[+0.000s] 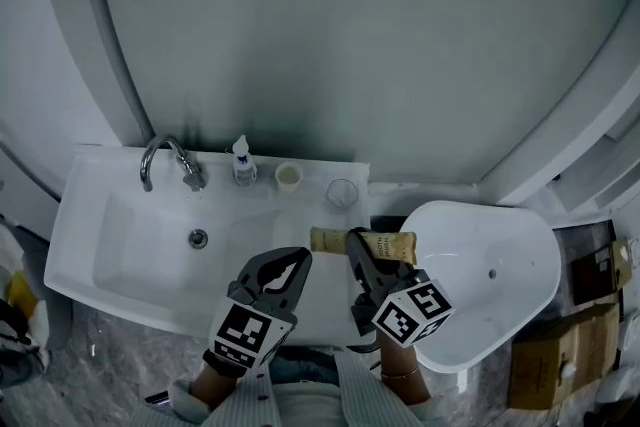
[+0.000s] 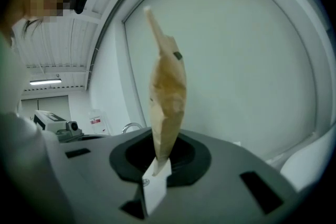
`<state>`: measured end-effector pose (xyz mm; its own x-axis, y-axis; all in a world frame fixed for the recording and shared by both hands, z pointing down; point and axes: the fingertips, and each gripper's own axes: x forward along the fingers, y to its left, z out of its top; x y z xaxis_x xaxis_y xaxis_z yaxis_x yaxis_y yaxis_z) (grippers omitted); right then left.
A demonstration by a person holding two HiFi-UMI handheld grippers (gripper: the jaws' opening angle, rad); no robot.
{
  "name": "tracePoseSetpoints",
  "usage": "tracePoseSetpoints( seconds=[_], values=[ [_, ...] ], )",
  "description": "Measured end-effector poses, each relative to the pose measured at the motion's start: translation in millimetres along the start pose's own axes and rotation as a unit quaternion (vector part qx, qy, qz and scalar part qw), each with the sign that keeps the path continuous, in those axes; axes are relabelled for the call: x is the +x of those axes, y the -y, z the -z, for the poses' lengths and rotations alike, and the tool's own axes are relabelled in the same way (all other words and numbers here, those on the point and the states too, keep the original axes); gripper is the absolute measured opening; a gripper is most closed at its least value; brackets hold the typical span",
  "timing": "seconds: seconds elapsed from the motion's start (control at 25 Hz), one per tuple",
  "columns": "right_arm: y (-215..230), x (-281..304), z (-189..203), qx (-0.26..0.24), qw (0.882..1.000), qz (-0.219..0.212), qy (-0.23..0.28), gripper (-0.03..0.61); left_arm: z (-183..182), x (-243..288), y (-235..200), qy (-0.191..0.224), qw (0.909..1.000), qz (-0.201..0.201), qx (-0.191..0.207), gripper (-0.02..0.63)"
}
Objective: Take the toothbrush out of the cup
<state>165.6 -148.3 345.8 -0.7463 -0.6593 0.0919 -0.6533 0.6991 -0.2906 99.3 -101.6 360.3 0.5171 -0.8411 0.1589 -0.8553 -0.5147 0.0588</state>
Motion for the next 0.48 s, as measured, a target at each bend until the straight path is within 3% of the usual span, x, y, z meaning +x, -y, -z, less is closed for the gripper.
tracePoseSetpoints(
  seconds=[0.28, 0.48],
  values=[
    [-28, -24, 4, -0.008, 0.999, -0.054, -0.005, 0.043, -4, -15, 23, 0.014, 0.9998, -0.011, 0.001, 0.021],
    [-38, -35, 8, -0.003, 0.998, -0.068, -0.007, 0.043, -4, -24, 33, 0.013, 0.9999, -0.010, 0.003, 0.021]
  ],
)
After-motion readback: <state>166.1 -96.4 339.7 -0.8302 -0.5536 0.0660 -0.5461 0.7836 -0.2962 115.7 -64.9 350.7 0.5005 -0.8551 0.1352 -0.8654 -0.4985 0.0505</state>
